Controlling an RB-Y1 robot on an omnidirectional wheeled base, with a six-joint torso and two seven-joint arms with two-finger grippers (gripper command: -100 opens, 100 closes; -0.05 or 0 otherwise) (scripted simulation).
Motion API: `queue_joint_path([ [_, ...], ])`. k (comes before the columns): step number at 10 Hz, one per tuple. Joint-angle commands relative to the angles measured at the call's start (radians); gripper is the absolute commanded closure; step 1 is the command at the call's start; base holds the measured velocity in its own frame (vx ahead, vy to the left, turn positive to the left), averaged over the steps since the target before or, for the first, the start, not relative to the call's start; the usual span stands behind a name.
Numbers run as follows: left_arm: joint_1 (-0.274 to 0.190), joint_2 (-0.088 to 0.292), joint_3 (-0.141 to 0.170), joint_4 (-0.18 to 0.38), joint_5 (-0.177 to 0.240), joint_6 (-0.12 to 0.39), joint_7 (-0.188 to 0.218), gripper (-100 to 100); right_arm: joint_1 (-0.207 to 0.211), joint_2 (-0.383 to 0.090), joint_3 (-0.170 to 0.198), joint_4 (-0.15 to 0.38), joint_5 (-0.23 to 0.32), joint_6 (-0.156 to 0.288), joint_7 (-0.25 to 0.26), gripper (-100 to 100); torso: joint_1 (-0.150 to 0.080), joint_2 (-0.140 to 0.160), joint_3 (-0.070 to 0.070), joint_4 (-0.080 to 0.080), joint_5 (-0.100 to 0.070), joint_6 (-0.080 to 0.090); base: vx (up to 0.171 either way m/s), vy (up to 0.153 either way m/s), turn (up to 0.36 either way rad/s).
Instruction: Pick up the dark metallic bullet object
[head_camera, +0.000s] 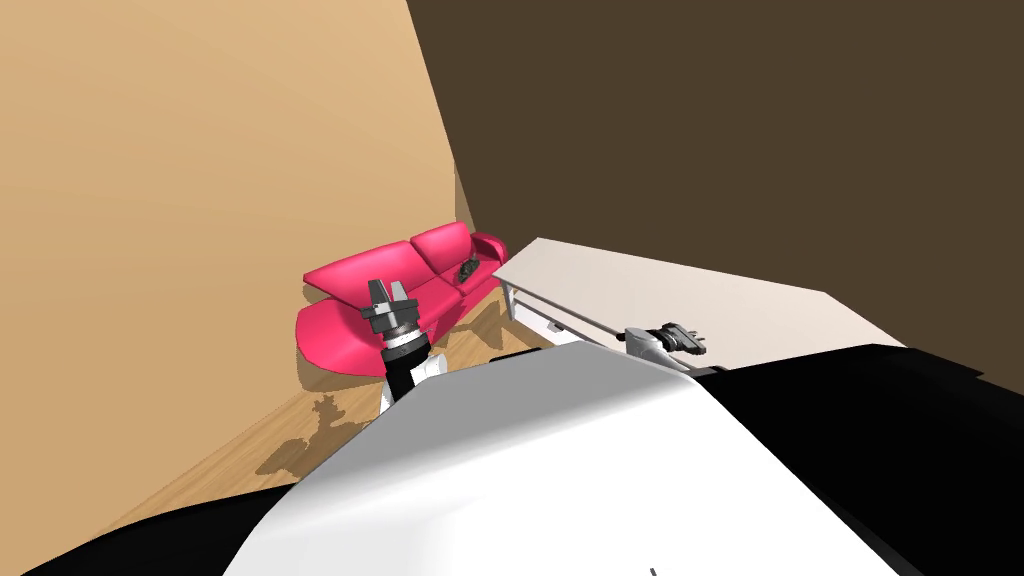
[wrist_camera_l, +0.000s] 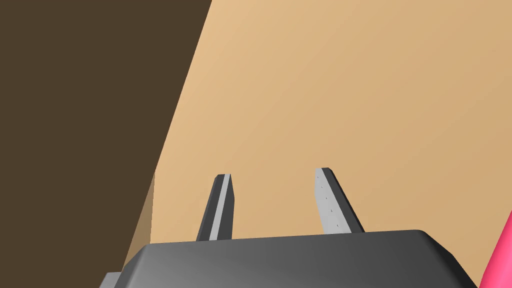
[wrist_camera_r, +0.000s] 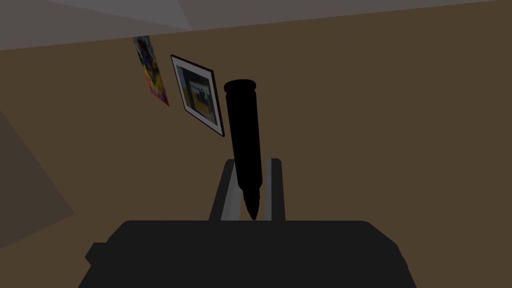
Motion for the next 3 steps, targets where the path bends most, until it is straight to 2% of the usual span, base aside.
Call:
queue_joint_path([
  [1,0.000,0.000,0.000,0.000,0.000,0.000,0.000,0,0.017,-0.007,0.000,-0.029,-0.020,0.007,0.014,100,0.000,0.000,0.000,0.000,0.000,0.000,0.020,0.048,-0.008],
  [2,0.000,0.000,0.000,0.000,0.000,0.000,0.000,0,0.013,-0.005,0.000,-0.022,-0.015,0.004,0.008,100,-0.002,0.002,0.001,0.000,0.000,0.000,0.006,0.014,-0.004],
  [3,0.000,0.000,0.000,0.000,0.000,0.000,0.000,0,0.014,-0.006,0.000,-0.025,-0.017,0.005,0.011,0,-0.004,0.003,0.001,0.001,-0.001,0.000,0.000,0.000,0.000],
])
